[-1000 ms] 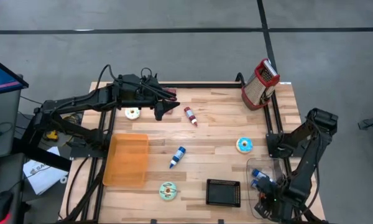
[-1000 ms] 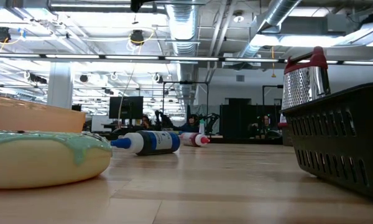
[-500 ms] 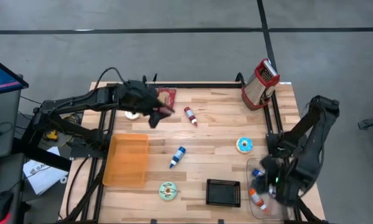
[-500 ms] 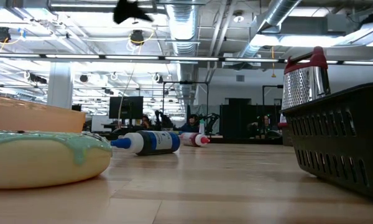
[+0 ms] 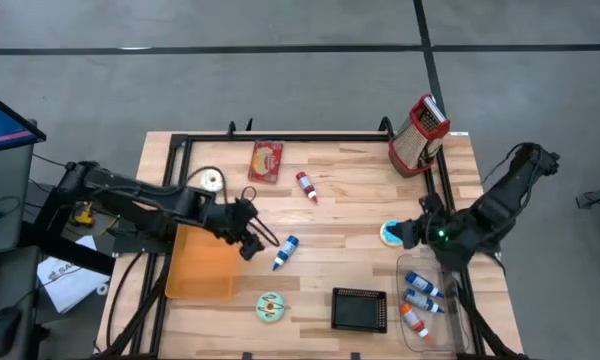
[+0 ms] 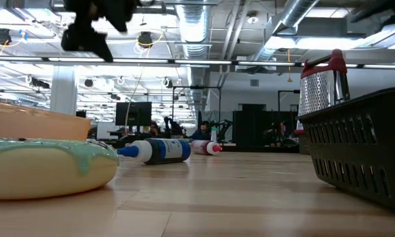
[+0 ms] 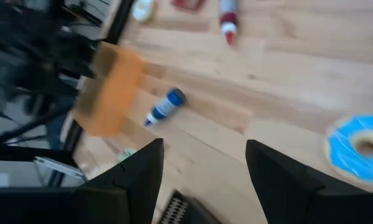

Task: Pick & Place Food Item
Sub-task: Put the blue food coloring bottle into the transparent bin

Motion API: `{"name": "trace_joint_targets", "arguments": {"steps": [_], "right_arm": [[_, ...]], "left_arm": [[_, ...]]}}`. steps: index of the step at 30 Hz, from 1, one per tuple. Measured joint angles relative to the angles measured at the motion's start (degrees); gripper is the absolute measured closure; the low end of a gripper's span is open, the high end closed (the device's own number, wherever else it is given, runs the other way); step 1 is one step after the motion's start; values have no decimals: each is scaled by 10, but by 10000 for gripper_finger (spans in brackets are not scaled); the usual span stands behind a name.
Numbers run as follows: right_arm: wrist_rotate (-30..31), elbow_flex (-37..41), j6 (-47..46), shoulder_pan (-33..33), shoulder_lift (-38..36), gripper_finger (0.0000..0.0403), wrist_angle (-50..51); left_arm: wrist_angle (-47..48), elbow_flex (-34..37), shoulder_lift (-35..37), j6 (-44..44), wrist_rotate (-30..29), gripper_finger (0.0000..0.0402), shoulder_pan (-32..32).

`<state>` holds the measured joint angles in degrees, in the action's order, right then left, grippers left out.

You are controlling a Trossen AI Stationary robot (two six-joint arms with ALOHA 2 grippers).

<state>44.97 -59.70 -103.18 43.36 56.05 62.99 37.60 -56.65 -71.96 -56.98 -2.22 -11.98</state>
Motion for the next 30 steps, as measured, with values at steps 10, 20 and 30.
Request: {"name": "trace_joint_targets", "arguments": {"steps": [10, 20, 30], "right_arm": [[-63, 0, 181, -79, -80, 183, -129], [-64, 0, 228, -79, -139, 183, -140], [-63, 0, 243, -79, -145, 183, -143]], "left_arm": [[-106, -16, -170, 30, 26, 117, 2], [-111, -25, -280, 22, 16, 116, 12], [-143, -26, -322, 10, 18, 118, 17]]}}
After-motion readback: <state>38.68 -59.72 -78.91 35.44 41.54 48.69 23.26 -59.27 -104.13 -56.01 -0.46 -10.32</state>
